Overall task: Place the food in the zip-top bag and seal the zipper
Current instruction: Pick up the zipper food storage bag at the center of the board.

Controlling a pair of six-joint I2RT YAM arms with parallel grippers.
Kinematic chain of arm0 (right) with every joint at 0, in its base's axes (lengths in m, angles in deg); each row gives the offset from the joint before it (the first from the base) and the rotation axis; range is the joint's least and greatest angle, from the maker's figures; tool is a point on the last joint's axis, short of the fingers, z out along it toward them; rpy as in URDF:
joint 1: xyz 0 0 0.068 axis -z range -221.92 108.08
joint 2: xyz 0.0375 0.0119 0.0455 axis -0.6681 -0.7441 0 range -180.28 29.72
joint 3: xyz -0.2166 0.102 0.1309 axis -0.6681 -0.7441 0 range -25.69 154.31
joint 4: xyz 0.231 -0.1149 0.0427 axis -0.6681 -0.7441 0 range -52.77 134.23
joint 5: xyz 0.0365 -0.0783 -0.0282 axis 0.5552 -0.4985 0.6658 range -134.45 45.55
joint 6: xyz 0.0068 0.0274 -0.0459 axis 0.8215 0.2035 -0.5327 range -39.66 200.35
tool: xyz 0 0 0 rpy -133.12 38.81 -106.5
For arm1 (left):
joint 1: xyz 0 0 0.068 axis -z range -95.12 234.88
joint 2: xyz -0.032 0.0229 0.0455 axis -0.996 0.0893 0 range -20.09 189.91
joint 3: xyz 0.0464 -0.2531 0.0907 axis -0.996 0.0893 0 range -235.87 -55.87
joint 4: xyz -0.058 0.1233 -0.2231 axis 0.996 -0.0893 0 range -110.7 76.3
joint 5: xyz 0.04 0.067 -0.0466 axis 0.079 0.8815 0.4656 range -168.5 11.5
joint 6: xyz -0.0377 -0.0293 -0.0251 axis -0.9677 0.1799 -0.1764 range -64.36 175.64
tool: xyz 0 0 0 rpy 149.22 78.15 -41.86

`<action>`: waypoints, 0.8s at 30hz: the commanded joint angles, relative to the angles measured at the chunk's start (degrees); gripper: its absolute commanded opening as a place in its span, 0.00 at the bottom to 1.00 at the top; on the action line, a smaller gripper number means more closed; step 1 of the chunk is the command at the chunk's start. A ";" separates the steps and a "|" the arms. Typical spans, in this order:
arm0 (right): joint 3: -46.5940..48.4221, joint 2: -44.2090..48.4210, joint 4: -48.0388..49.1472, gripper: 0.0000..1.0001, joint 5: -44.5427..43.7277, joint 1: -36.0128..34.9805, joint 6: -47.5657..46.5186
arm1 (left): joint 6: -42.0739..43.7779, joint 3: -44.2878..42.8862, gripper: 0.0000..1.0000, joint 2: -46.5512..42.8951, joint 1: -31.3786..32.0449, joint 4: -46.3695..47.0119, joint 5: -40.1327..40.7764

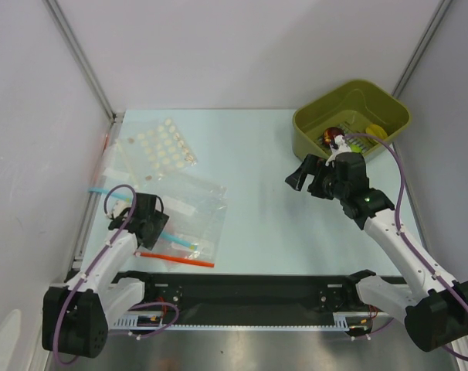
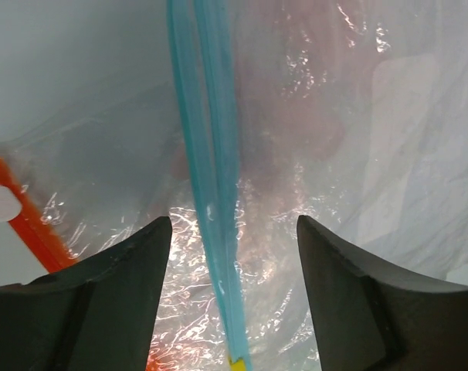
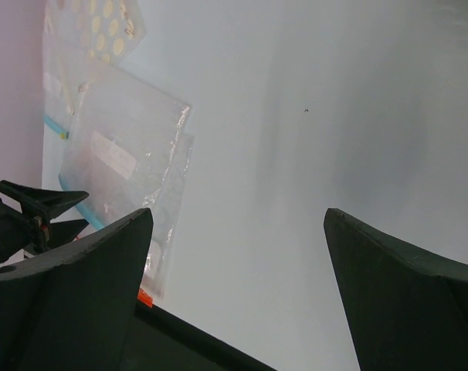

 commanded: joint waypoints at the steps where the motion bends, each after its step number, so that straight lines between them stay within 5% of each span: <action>1: 0.43 0.62 2.65 1.00 0.66 0.11 -0.39 | 0.08 -3.05 0.73 0.41 -0.59 -3.66 4.90; 4: 0.08 0.71 2.74 1.00 0.66 0.19 -0.31 | 0.70 -3.06 0.73 1.38 -0.67 -3.06 5.35; 10: 0.60 0.88 2.82 1.00 0.84 0.81 -0.92 | 1.48 -3.06 0.54 3.58 -0.85 1.51 5.08; 20: 1.22 1.06 2.56 1.00 1.53 1.07 -1.18 | 7.55 -9.20 0.00 5.77 -0.94 0.47 7.98; 24: 1.13 0.36 3.96 1.00 4.08 0.11 -2.76 | 10.45 -13.76 0.00 5.77 -0.94 -2.86 6.59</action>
